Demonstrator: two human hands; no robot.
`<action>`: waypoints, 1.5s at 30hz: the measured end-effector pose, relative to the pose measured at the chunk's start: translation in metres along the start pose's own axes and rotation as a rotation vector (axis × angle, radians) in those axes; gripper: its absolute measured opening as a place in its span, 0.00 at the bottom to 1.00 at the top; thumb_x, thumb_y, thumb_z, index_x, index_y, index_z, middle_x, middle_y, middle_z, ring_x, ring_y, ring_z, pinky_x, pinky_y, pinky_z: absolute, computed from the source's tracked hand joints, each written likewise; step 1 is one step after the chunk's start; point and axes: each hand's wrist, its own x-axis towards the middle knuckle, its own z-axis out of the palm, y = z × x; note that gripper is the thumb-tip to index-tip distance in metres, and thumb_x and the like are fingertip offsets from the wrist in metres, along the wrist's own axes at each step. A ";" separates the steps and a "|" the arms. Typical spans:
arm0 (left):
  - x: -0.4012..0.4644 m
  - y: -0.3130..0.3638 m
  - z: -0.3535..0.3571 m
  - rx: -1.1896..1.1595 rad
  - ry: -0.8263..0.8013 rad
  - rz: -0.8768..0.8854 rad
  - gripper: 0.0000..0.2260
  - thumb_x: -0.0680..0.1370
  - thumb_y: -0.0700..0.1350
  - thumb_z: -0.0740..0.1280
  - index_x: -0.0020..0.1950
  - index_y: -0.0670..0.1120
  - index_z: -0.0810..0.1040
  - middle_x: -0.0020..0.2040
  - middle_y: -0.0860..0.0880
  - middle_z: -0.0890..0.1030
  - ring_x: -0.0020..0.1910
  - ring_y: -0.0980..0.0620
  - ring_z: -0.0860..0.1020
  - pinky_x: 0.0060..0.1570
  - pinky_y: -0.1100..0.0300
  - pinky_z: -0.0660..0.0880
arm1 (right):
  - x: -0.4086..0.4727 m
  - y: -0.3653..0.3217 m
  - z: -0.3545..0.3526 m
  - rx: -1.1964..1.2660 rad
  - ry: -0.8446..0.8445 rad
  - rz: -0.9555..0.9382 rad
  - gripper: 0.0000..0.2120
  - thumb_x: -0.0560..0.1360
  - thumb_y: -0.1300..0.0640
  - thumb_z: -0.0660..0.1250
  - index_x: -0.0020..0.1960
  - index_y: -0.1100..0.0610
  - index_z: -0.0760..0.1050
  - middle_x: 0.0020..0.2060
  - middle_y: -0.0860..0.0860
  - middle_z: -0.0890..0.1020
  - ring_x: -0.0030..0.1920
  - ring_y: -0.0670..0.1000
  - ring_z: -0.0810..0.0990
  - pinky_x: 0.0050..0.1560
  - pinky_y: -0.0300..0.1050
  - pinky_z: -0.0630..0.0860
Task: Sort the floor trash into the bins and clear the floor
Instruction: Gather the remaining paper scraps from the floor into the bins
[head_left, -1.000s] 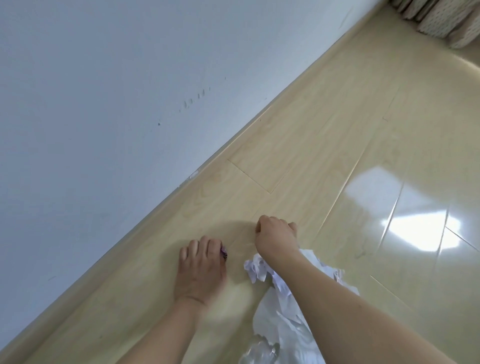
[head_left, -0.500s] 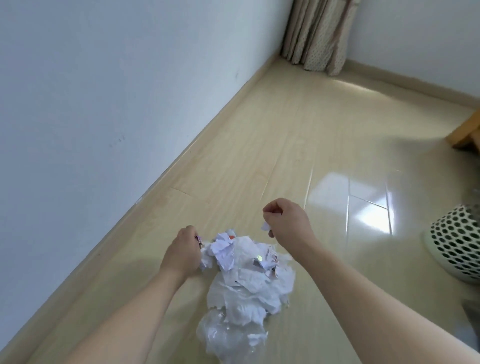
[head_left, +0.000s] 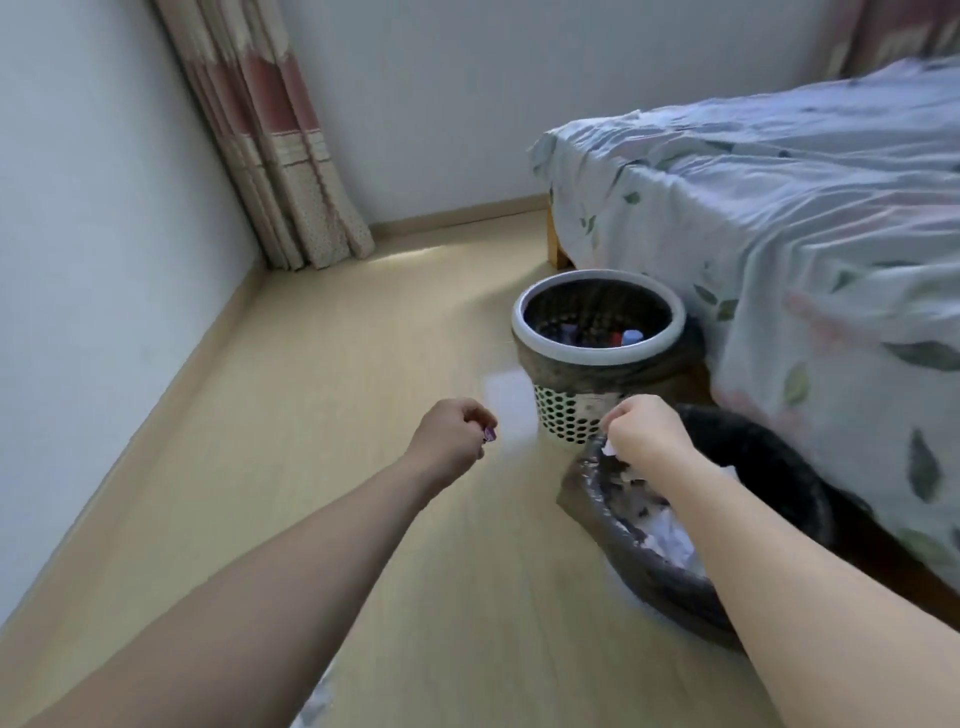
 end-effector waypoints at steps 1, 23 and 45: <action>0.003 0.020 0.030 0.010 -0.038 0.024 0.15 0.75 0.33 0.56 0.43 0.45 0.80 0.41 0.47 0.81 0.32 0.51 0.76 0.30 0.66 0.70 | 0.006 0.017 -0.016 -0.002 0.022 0.047 0.10 0.75 0.64 0.62 0.53 0.60 0.79 0.50 0.58 0.81 0.51 0.60 0.79 0.50 0.46 0.77; -0.059 -0.075 -0.105 0.305 -0.030 -0.284 0.14 0.78 0.35 0.55 0.56 0.40 0.78 0.55 0.37 0.80 0.41 0.46 0.76 0.29 0.65 0.67 | -0.079 -0.069 0.100 -0.264 -0.270 -0.443 0.16 0.76 0.61 0.57 0.61 0.56 0.74 0.58 0.53 0.77 0.58 0.55 0.75 0.58 0.48 0.74; -0.201 -0.491 -0.211 0.356 0.162 -0.329 0.09 0.80 0.53 0.59 0.47 0.50 0.73 0.50 0.49 0.78 0.49 0.45 0.78 0.43 0.55 0.71 | -0.212 -0.129 0.494 -0.893 -0.727 -0.711 0.20 0.76 0.60 0.57 0.68 0.53 0.68 0.62 0.51 0.73 0.61 0.54 0.73 0.59 0.46 0.70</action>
